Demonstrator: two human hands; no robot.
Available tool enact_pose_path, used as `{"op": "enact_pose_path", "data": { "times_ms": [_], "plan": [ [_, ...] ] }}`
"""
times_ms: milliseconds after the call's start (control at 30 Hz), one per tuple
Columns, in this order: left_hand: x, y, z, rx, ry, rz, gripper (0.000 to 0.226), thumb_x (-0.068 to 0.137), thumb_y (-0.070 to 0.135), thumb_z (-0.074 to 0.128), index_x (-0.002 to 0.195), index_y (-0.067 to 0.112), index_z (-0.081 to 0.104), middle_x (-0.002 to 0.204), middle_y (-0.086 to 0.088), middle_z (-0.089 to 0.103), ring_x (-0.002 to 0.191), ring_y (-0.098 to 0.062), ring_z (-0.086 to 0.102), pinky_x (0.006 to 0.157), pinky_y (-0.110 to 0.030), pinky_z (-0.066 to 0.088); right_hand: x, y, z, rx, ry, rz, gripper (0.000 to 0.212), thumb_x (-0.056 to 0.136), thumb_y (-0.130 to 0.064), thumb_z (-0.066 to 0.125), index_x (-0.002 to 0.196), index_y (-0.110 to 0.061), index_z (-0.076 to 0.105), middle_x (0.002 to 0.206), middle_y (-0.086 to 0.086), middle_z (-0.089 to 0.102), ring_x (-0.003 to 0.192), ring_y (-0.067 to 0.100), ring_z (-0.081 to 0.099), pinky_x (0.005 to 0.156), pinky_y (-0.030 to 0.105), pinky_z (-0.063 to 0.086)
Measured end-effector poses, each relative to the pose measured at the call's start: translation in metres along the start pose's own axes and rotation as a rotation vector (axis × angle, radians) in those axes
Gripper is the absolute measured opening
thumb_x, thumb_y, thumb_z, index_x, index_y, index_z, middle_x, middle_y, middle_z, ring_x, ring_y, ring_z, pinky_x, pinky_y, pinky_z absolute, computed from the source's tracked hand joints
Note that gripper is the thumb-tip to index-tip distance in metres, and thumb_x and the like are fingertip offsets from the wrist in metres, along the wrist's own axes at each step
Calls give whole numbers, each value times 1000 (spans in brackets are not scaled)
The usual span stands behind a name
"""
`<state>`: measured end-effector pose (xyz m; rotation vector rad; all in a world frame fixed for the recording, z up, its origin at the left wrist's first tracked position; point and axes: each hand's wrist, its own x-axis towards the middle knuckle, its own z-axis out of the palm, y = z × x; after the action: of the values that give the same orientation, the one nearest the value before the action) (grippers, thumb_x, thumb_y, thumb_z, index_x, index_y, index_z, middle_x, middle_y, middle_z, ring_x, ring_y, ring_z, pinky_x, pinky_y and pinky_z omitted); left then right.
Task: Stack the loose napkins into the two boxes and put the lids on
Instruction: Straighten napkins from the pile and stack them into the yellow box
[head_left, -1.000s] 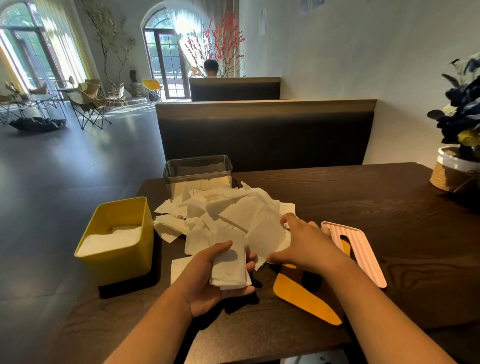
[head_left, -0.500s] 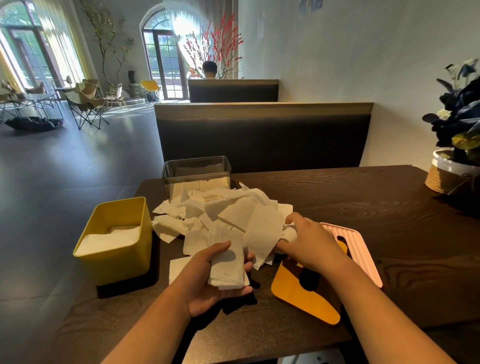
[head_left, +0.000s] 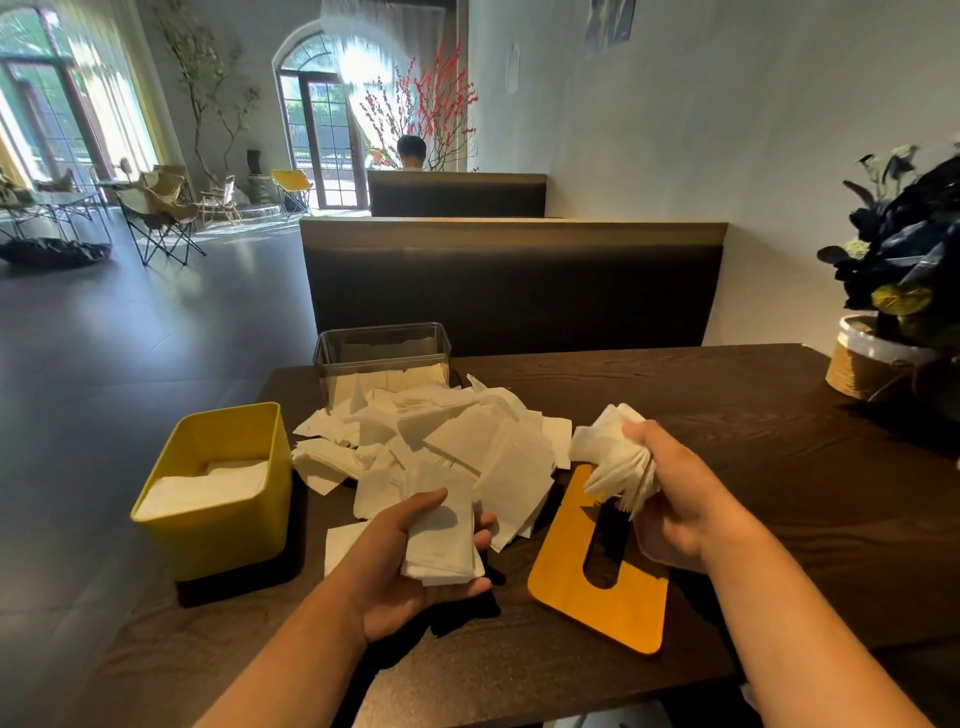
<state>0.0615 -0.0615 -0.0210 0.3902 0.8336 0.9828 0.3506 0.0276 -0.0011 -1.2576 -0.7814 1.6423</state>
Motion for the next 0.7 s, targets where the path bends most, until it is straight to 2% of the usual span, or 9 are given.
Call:
{"op": "enact_pose_path", "data": {
  "times_ms": [167, 300, 367, 433, 500, 700],
  "plan": [
    [-2, 2, 0, -7, -1, 4, 39, 100, 34, 58, 125, 6, 67, 136, -24, 67, 106, -27, 67, 88, -53, 57, -13, 8, 13, 396, -228, 5, 62, 87, -42, 65, 137, -5, 66, 107, 19, 68, 83, 26, 66, 79, 41, 48],
    [-2, 5, -2, -20, -13, 18, 43, 99, 36, 58, 121, 4, 74, 133, -22, 69, 104, -27, 67, 89, -54, 56, -21, 25, 35, 587, -365, 57, 69, 86, -52, 69, 135, -3, 68, 120, 19, 68, 93, 27, 67, 88, 42, 51],
    [-2, 6, -3, -37, -17, 33, 44, 98, 37, 59, 123, 5, 73, 135, -23, 68, 103, -28, 68, 89, -55, 54, -23, 33, 45, 649, -395, 74, 72, 85, -54, 71, 135, -2, 68, 126, 20, 68, 97, 29, 68, 88, 43, 54],
    [-2, 7, -5, -58, -26, 44, 44, 96, 37, 59, 114, 3, 80, 137, -22, 67, 103, -28, 66, 92, -56, 52, -26, 40, 55, 698, -423, 114, 71, 87, -51, 70, 138, -1, 64, 128, 21, 67, 98, 29, 69, 86, 42, 57],
    [-1, 8, -7, -73, -35, 43, 43, 96, 38, 60, 106, 3, 83, 137, -22, 67, 104, -28, 66, 95, -56, 50, -28, 45, 62, 717, -441, 162, 68, 91, -46, 68, 140, -1, 61, 130, 21, 66, 100, 30, 68, 90, 43, 53],
    [4, 9, -12, -88, -31, 54, 47, 94, 41, 62, 109, 1, 81, 128, -19, 71, 104, -26, 68, 92, -54, 55, -32, 53, 69, 584, -452, 172, 64, 94, -44, 61, 141, -1, 60, 141, 21, 63, 113, 33, 65, 100, 45, 45]
  ]
}}
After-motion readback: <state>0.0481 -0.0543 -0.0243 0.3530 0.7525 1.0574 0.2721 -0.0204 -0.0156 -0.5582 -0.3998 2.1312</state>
